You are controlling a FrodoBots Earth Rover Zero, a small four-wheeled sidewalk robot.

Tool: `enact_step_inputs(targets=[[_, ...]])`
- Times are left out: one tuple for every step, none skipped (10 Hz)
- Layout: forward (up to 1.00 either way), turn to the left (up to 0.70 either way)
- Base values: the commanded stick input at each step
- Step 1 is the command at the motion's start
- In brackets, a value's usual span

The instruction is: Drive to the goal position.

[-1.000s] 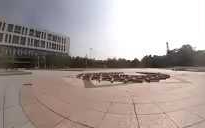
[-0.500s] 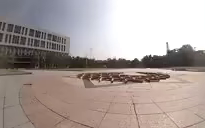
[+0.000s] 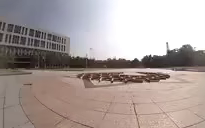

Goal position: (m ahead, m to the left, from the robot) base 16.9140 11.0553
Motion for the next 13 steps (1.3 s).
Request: enact_step_inputs(targets=[[0.05, 0.00], [0.05, 0.00], [0.04, 0.00], [0.04, 0.00], [0.04, 0.00], [0.04, 0.00], [0.05, 0.00], [0.04, 0.00], [0.05, 0.00], [0.04, 0.00], [0.04, 0.00], [0.05, 0.00], [0.05, 0.00]])
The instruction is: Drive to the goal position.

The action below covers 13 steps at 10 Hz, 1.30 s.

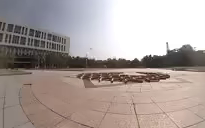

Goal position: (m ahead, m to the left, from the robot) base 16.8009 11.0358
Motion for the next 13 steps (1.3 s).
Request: enact_step_inputs(targets=[[0.05, 0.00], [0.05, 0.00], [0.05, 0.00], [0.05, 0.00], [0.05, 0.00], [0.04, 0.00], [0.05, 0.00], [0.04, 0.00], [0.04, 0.00], [0.04, 0.00], [0.05, 0.00], [0.04, 0.00], [0.05, 0.00]])
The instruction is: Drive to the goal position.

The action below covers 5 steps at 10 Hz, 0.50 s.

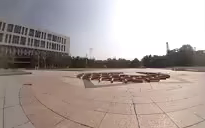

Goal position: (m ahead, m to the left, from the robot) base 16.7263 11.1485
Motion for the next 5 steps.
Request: enact_step_inputs(targets=[[0.04, 0.00], [0.05, 0.00], [0.04, 0.00], [0.05, 0.00], [0.05, 0.00]])
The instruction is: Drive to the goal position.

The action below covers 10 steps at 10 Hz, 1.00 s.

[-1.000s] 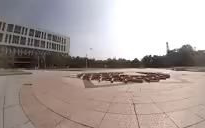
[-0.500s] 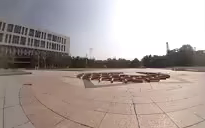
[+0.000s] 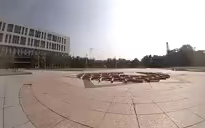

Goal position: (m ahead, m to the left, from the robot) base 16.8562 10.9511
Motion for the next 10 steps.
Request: enact_step_inputs(targets=[[0.04, 0.00], [0.05, 0.00], [0.04, 0.00], [0.05, 0.00], [0.04, 0.00], [0.05, 0.00], [0.04, 0.00], [0.05, 0.00], [0.05, 0.00], [0.04, 0.00]])
